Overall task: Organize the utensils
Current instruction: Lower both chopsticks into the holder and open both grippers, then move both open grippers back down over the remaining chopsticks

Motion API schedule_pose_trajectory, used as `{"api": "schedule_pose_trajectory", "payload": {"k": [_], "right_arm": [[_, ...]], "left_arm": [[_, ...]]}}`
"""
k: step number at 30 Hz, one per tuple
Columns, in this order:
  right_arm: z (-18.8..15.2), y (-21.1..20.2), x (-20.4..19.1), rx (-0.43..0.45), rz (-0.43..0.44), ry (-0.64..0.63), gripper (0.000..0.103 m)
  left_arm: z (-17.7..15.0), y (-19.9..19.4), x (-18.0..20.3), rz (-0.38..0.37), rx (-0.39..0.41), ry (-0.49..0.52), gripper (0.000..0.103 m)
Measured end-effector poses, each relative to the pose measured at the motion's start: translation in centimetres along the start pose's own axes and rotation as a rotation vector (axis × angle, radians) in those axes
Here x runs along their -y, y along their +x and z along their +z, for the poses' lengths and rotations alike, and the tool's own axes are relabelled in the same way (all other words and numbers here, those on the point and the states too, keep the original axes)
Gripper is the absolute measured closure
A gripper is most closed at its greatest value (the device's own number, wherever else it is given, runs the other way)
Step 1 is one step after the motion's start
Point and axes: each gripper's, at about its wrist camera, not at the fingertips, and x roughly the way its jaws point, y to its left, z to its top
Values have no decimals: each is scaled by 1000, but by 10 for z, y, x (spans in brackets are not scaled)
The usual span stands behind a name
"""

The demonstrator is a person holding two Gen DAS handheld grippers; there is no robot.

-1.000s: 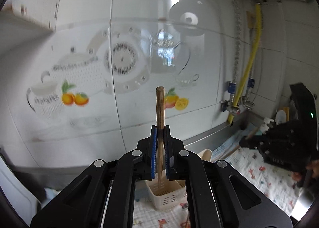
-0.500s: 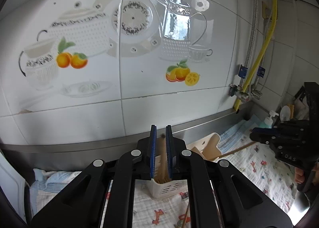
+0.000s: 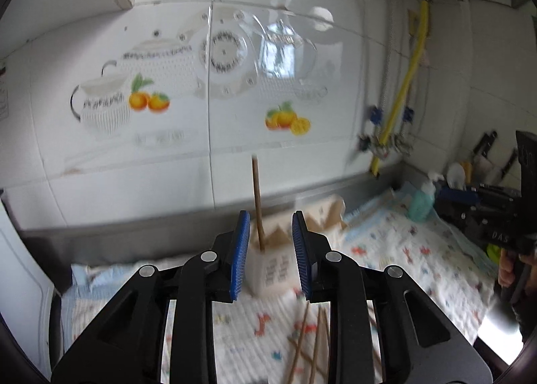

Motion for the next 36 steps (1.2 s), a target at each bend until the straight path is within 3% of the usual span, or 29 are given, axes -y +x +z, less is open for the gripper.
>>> {"api": "schedule_pose_trajectory", "payload": {"k": [14, 24, 27, 29, 32, 36], "right_arm": [[-117, -22, -22, -88, -13, 99, 67], [-171, -16, -23, -155, -60, 154, 66], [-181, -15, -24, -170, -73, 160, 59], [-185, -13, -26, -181, -78, 153, 58], [-191, -12, -30, -188, -89, 146, 40], [-194, -11, -32, -187, -102, 140, 24]], "left_arm": [[-128, -4, 1, -65, -227, -35, 76], [-184, 20, 7, -86, -367, -8, 76], [-193, 26, 4, -86, -393, -13, 76], [-197, 28, 3, -84, -400, -19, 71], [-199, 29, 4, -82, -407, -21, 65], [-203, 33, 5, -86, -422, -17, 57]]}}
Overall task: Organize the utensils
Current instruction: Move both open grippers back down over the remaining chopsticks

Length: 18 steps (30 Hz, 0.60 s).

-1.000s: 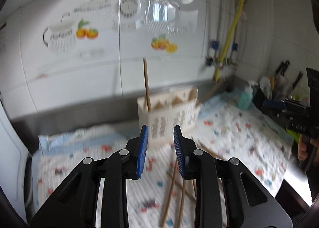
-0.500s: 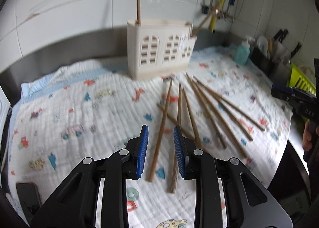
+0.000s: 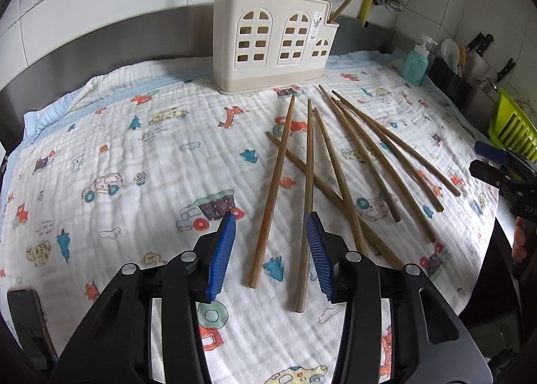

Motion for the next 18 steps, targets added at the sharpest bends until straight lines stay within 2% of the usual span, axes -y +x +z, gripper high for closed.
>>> {"api": "schedule_pose_trajectory", "payload": {"k": [2, 6, 16, 18], "right_arm": [[0, 1, -1, 2, -5, -2, 19], [-3, 2, -1, -1, -13, -8, 16], [-7, 9, 7, -20, -13, 11, 16], [-8, 11, 9, -28, -10, 16, 16]], "left_arm": [[-1, 3, 0, -5, -10, 2, 55], [-1, 8, 0, -10, -18, 1, 55], [6, 15, 1, 4, -13, 41, 57], [5, 18, 2, 10, -21, 54, 68]]}}
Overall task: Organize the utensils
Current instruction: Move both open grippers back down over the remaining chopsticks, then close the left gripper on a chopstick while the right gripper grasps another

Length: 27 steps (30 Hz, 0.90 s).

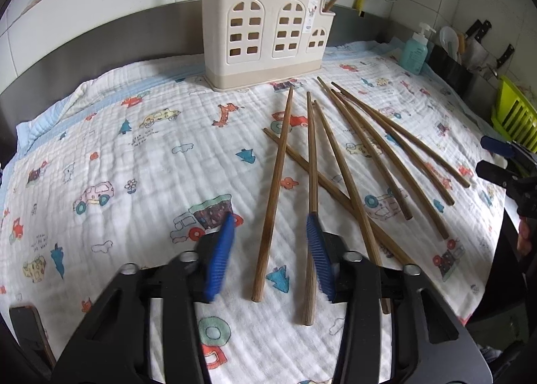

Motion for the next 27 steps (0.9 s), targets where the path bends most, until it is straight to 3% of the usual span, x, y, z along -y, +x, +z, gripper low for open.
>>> {"api": "schedule_pose_trajectory", "payload": {"k": [3, 5, 10, 18, 27], "right_arm": [[-1, 4, 3, -12, 10, 12, 16], [-2, 6, 4, -18, 14, 15, 17], [-3, 13, 4, -41, 33, 22, 30], [-6, 19, 8, -60, 42, 30, 48], [-7, 26, 6, -80, 54, 19, 60]], "left_arm": [[-1, 4, 1, 2, -10, 8, 79], [-2, 5, 1, 7, -12, 17, 81], [-2, 9, 3, 13, -19, 35, 90], [-3, 14, 3, 29, -43, 60, 91], [4, 18, 4, 42, -86, 79, 96]]}}
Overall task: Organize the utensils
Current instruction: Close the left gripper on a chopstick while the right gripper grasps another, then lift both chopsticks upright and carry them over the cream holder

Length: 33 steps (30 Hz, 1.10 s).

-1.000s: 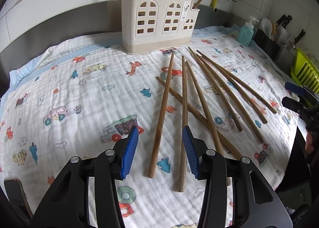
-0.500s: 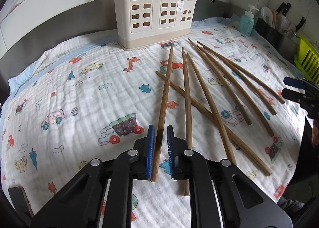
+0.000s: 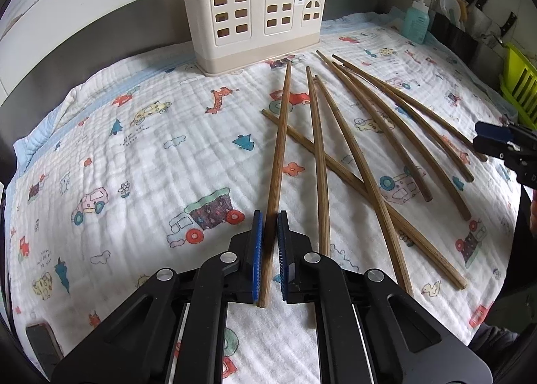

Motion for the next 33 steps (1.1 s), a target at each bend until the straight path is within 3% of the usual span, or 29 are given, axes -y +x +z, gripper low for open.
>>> {"api": "schedule_pose_trajectory", "payload": {"k": [8, 21, 26, 33], "right_arm": [[0, 9, 3, -18, -12, -17, 74], [-8, 15, 2, -21, -72, -80, 94], [-6, 6, 0, 8, -60, -82, 95], [20, -33, -6, 120, -26, -72, 96]], "left_arm": [[3, -4, 0, -4, 11, -13, 98], [17, -37, 3, -14, 108, -31, 98], [24, -50, -1, -10, 150, -48, 98], [33, -70, -4, -11, 216, -65, 98]]}}
